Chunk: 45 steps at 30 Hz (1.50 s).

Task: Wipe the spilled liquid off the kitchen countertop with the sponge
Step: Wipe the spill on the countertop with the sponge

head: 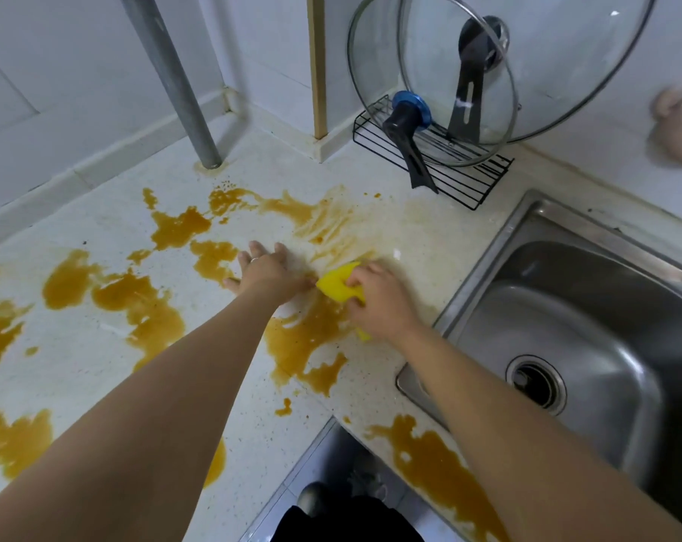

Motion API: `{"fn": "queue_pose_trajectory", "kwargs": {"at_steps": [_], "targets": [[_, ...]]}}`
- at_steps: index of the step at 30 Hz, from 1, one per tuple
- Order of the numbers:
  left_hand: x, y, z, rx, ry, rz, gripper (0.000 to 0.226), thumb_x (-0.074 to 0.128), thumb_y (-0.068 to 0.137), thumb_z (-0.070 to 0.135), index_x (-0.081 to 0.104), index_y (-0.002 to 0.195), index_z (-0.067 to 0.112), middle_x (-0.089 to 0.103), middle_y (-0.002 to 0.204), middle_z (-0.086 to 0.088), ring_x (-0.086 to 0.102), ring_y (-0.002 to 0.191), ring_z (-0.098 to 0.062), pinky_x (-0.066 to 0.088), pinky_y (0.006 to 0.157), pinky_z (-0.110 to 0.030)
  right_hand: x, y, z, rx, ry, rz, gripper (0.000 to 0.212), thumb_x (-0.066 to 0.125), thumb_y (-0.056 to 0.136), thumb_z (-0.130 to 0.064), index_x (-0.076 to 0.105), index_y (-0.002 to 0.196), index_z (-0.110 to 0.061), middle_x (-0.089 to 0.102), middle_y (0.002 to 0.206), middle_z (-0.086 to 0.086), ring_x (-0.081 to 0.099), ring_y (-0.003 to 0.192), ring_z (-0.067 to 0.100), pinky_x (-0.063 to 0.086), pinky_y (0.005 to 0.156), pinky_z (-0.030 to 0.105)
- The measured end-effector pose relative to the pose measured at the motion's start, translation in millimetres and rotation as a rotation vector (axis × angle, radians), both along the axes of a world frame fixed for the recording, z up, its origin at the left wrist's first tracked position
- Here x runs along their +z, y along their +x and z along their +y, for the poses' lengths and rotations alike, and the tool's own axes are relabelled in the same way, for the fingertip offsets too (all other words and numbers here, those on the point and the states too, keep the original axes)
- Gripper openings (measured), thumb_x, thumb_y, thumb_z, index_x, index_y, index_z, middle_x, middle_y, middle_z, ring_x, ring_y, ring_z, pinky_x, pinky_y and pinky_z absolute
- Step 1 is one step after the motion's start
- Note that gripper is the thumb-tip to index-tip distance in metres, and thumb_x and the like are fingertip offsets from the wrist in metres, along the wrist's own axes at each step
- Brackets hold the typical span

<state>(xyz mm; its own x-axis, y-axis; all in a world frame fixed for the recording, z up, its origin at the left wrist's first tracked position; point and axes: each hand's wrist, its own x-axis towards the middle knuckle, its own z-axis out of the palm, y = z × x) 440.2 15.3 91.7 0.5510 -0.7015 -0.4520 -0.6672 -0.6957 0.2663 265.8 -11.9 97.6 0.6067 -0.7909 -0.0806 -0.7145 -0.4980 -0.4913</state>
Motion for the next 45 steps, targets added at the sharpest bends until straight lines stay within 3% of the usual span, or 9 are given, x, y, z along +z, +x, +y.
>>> {"fn": "queue_pose_trajectory", "kwargs": {"at_steps": [4, 9, 15, 20, 25, 30, 35, 40, 45], "targets": [[0, 1, 1, -0.013, -0.005, 0.002, 0.085, 0.063, 0.079, 0.058, 0.022, 0.148, 0.028, 0.002, 0.157, -0.005, -0.003, 0.145, -0.029, 0.009, 0.111, -0.063, 6, -31, -21, -0.363, -0.03, 0.082, 0.03, 0.053, 0.087, -0.014, 0.053, 0.116, -0.008, 0.049, 0.122, 0.012, 0.051, 0.11, 0.029, 0.042, 0.087, 0.032], [3, 0, -1, -0.002, 0.008, 0.007, 0.085, 0.064, 0.079, 0.056, 0.023, 0.147, 0.027, 0.002, 0.156, -0.006, -0.003, 0.145, -0.029, 0.013, 0.11, -0.063, 3, -6, 15, -0.04, 0.054, 0.0, 0.021, 0.056, 0.086, -0.017, 0.053, 0.106, -0.011, 0.05, 0.112, 0.005, 0.053, 0.1, 0.022, 0.035, 0.071, 0.024], [6, -1, 0, -0.021, 0.017, 0.007, 0.088, 0.062, 0.08, 0.058, 0.018, 0.149, 0.026, -0.001, 0.157, -0.005, -0.005, 0.145, -0.03, 0.011, 0.111, -0.063, 7, -51, -12, -0.485, -0.082, 0.196, 0.039, 0.047, 0.091, -0.018, 0.041, 0.125, 0.0, 0.043, 0.123, 0.019, 0.051, 0.107, 0.035, 0.045, 0.083, 0.036], [6, -1, -1, -0.031, 0.033, 0.0, 0.09, 0.061, 0.08, 0.059, 0.016, 0.15, 0.025, -0.002, 0.157, -0.007, -0.006, 0.145, -0.031, 0.012, 0.111, -0.064, -1, -24, 25, -0.159, 0.018, 0.079, 0.028, 0.052, 0.089, -0.02, 0.047, 0.114, -0.007, 0.048, 0.116, 0.009, 0.053, 0.101, 0.025, 0.04, 0.073, 0.029], [7, -1, 1, -0.048, 0.039, -0.008, 0.088, 0.06, 0.08, 0.061, 0.019, 0.149, 0.025, -0.002, 0.158, -0.007, -0.005, 0.145, -0.031, 0.014, 0.11, -0.064, 1, -43, 0, -0.398, -0.08, 0.133, 0.03, 0.051, 0.09, -0.017, 0.049, 0.117, -0.003, 0.048, 0.121, 0.016, 0.05, 0.109, 0.031, 0.042, 0.089, 0.036], [10, -1, 1, -0.035, 0.026, 0.012, 0.087, 0.062, 0.081, 0.058, 0.02, 0.149, 0.024, -0.006, 0.158, -0.007, -0.009, 0.146, -0.03, 0.009, 0.112, -0.063, -4, -10, 31, -0.013, -0.025, 0.011, 0.02, 0.055, 0.087, -0.014, 0.054, 0.107, -0.009, 0.051, 0.113, 0.007, 0.049, 0.105, 0.022, 0.036, 0.084, 0.026], [11, -2, 2, -0.029, 0.016, 0.01, 0.086, 0.062, 0.081, 0.057, 0.02, 0.149, 0.024, -0.006, 0.159, -0.006, -0.009, 0.146, -0.029, 0.007, 0.112, -0.063, -3, -22, 7, -0.372, -0.134, 0.087, 0.029, 0.055, 0.085, -0.01, 0.056, 0.113, -0.007, 0.052, 0.12, 0.012, 0.046, 0.111, 0.03, 0.036, 0.094, 0.034], [8, -2, 0, -0.015, 0.013, 0.017, 0.088, 0.063, 0.08, 0.058, 0.02, 0.149, 0.025, -0.005, 0.159, -0.005, -0.009, 0.146, -0.029, 0.007, 0.112, -0.064, -6, 4, 23, 0.001, -0.042, -0.025, 0.02, 0.058, 0.081, -0.008, 0.058, 0.101, -0.008, 0.056, 0.111, 0.01, 0.05, 0.111, 0.027, 0.038, 0.091, 0.032], [5, -2, 1, -0.023, 0.013, -0.014, 0.085, 0.062, 0.081, 0.057, 0.02, 0.148, 0.026, -0.001, 0.158, -0.005, -0.005, 0.146, -0.029, 0.01, 0.111, -0.062, -8, 0, -5, -0.386, -0.123, 0.033, 0.027, 0.055, 0.086, -0.012, 0.056, 0.113, -0.008, 0.051, 0.119, 0.013, 0.046, 0.112, 0.029, 0.037, 0.093, 0.034]]}}
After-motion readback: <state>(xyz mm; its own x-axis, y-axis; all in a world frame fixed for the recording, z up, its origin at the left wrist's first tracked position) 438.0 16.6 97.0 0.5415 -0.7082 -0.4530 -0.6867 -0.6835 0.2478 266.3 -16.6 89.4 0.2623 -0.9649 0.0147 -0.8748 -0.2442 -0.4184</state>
